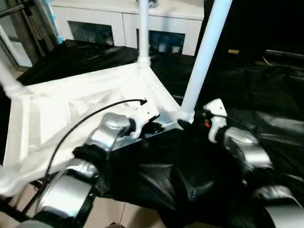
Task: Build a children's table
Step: Rotate leg to tighten
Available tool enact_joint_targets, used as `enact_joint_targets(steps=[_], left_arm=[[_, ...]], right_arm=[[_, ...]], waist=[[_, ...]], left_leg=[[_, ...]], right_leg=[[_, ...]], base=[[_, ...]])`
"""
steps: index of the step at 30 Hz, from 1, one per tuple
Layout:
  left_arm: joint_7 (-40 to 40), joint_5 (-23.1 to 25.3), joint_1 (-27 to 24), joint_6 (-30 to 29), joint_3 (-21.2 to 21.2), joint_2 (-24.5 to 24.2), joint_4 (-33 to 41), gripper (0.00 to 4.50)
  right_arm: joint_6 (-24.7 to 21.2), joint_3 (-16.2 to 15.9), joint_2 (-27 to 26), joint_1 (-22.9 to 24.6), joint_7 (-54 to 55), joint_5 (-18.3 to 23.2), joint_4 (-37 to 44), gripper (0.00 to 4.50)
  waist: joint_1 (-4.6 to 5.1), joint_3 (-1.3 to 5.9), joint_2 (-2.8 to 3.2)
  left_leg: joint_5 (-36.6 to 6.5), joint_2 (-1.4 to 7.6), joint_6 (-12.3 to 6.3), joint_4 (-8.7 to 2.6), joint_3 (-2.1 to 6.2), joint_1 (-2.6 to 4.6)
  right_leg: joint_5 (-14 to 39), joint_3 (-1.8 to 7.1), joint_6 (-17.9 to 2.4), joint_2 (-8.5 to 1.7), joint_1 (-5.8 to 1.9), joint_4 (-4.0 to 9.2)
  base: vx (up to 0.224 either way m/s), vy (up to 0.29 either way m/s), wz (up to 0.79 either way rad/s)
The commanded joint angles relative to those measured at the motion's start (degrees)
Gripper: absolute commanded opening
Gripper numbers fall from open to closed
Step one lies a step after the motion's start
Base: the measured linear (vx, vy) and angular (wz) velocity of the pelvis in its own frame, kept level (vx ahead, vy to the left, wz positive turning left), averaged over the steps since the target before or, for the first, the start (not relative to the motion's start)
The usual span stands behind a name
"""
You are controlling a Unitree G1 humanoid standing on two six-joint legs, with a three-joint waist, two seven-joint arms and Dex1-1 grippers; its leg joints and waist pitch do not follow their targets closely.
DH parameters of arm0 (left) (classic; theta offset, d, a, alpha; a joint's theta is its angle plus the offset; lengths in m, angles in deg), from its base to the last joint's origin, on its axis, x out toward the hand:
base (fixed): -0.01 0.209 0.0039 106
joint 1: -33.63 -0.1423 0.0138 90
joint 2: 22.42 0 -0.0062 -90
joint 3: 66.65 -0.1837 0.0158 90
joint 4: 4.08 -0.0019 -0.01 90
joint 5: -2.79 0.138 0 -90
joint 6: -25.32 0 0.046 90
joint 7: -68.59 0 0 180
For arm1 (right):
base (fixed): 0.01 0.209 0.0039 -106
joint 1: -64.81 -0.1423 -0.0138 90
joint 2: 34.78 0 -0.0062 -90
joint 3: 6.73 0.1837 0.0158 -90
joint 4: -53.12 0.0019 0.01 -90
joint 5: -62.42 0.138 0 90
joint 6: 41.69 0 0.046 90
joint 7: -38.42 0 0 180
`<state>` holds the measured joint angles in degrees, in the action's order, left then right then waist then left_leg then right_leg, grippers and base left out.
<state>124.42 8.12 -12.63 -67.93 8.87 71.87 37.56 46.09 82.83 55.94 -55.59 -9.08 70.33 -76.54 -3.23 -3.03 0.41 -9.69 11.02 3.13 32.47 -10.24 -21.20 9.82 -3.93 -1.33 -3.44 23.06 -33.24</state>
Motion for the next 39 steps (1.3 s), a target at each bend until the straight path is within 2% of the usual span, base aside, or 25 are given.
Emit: enact_joint_targets(steps=[1, 9, 13, 20, 24, 27, 33, 39], left_arm=[[4.7, -2.6, -1.1, 2.8, -0.6, -0.4, 2.8, 0.0], [12.8, -4.1, -3.6, 3.7, -1.4, -3.3, 6.8, 0.0], [15.9, -4.0, -4.7, 3.8, -2.2, -4.8, 8.2, 0.0], [17.1, -3.7, -5.1, 3.9, -2.6, -5.4, 8.7, 0.0], [17.4, -3.5, -5.5, 3.6, -2.6, -5.7, 9.4, 0.0], [17.6, -3.5, -5.7, 3.4, -2.7, -5.8, 9.8, 0.0], [17.7, -3.5, -5.8, 3.3, -2.7, -5.9, 9.9, 0.0], [15.4, -3.4, -5.7, 1.8, -1.9, -5.0, 9.4, 0.0]], right_arm=[[-0.7, -2.1, 0.8, 1.3, -4.9, 1.8, 4.7, 3.95], [-1.4, -3.8, 3.6, 4.4, -10.1, 1.8, 10.9, 3.95], [-0.6, -4.3, 4.1, 5.0, -10.6, 1.4, 12.5, 3.95], [-2.3, -5.7, 4.8, 5.6, -12.9, 1.6, 13.6, 3.95], [-3.0, -6.5, 5.3, 6.3, -14.0, 1.2, 14.4, 3.51], [-3.3, -6.6, 5.5, 6.5, -14.1, 1.3, 14.7, 3.39], [-4.1, -6.6, 5.6, 6.7, -14.7, 1.8, 15.0, 2.82], [-5.9, -7.1, 4.3, 8.0, -13.3, 2.0, 14.6, 2.73]], waist=[[-0.62, 3.91, -0.4], [-1.16, 3.95, -0.32], [-1.99, 4.04, -0.15], [-2.26, 3.99, -0.35], [-2.31, 4.05, -0.4], [-2.31, 4.1, -0.37], [-2.33, 4.09, -0.38], [-2.34, 3.94, -0.41]], left_leg=[[-8.5, 2.5, -6.52, -2.7, 0.24, 0.49], [-8.6, 2.56, -5.29, -2.77, 0.29, 0.6], [-7.6, 2.73, -5.09, -2.75, 0.25, 0.89], [-8.6, 2.5, -4.34, -2.72, 0.3, 0.71], [-8.1, 2.46, -4.33, -2.63, 0.29, 0.68], [-7.8, 2.48, -4.4, -2.57, 0.31, 0.7], [-8.1, 2.46, -4.29, -2.52, 0.32, 0.71], [-9.0, 2.44, -3.98, -2.52, 0.34, 0.72]], right_leg=[[5.7, 2.51, -15.2, -4.73, -3.72, 2.99], [7.5, 2.6, -14.1, -4.74, -3.49, 3.0], [5.8, 2.71, -14.2, -4.65, -3.23, 2.68], [7.5, 2.66, -13.5, -4.74, -3.41, 2.8], [8.2, 2.69, -13.0, -4.74, -3.4, 2.82], [7.6, 2.66, -13.1, -4.69, -3.37, 2.71], [8.1, 2.66, -13.1, -4.69, -3.37, 2.7], [9.8, 2.66, -12.8, -4.65, -3.25, 2.86]], base=[[0.0, 0.0, 0.0], [0.0, 0.0, 0.0], [0.0, 0.0, 0.0], [0.0, 0.0, 0.0], [0.0, 0.0, 0.0], [0.0, 0.0, 0.0], [0.0, 0.0, 0.0], [0.0, 0.0, 0.0]])
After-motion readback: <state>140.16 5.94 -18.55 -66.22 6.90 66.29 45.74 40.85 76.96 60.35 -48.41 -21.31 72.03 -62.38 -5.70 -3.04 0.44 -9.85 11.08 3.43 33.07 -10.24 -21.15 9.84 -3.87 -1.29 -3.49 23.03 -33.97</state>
